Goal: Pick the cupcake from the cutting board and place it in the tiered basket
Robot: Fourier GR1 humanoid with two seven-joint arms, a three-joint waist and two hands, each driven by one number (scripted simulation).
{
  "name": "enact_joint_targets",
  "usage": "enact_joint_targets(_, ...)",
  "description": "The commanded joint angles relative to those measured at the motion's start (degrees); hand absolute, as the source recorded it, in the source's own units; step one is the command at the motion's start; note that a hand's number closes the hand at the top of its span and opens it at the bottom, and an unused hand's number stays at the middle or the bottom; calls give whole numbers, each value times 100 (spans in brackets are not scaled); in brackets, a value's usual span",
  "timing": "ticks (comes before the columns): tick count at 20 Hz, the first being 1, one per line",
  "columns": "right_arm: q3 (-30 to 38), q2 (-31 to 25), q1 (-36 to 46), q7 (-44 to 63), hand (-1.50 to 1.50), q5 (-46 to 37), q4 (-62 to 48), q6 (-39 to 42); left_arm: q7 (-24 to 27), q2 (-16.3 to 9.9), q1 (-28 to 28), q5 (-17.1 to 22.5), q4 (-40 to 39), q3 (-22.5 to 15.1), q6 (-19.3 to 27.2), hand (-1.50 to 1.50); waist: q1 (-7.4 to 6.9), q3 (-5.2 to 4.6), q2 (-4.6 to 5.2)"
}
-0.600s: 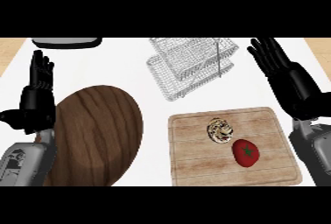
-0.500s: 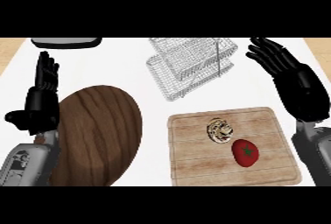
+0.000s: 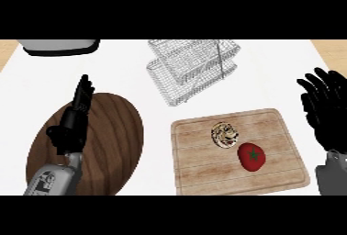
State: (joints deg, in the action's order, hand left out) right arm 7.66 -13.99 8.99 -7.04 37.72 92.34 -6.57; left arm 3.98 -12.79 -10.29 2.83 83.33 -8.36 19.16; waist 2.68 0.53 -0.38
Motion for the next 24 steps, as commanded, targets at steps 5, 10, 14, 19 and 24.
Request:
enact_joint_targets(5,177,-162,-2077,-849,-150,564,764,2480,-543,10,82,-69,341,-246,-204,0,-163,-48,19)
enact_joint_targets(10,684,-1626,-2480,-121,-150,-562,1765,2072,-605,163,157,-365,560,-458,118,0,-60,-71,-21)
enact_joint_targets(14,745,-2691,-2639,381,-150,-1838,2302,2121,-493,166,180,-254,400,-392,12,0,-87,-97,11)
enact_joint_targets(19,601,-3583,-2592,1695,-150,-2914,3493,1856,-536,249,187,-354,409,-540,33,0,-208,-103,28)
enact_joint_targets(24,174,-4090,-2209,3723,-150,-3141,4444,1702,-634,162,148,-287,591,-465,-87,0,-369,-83,45)
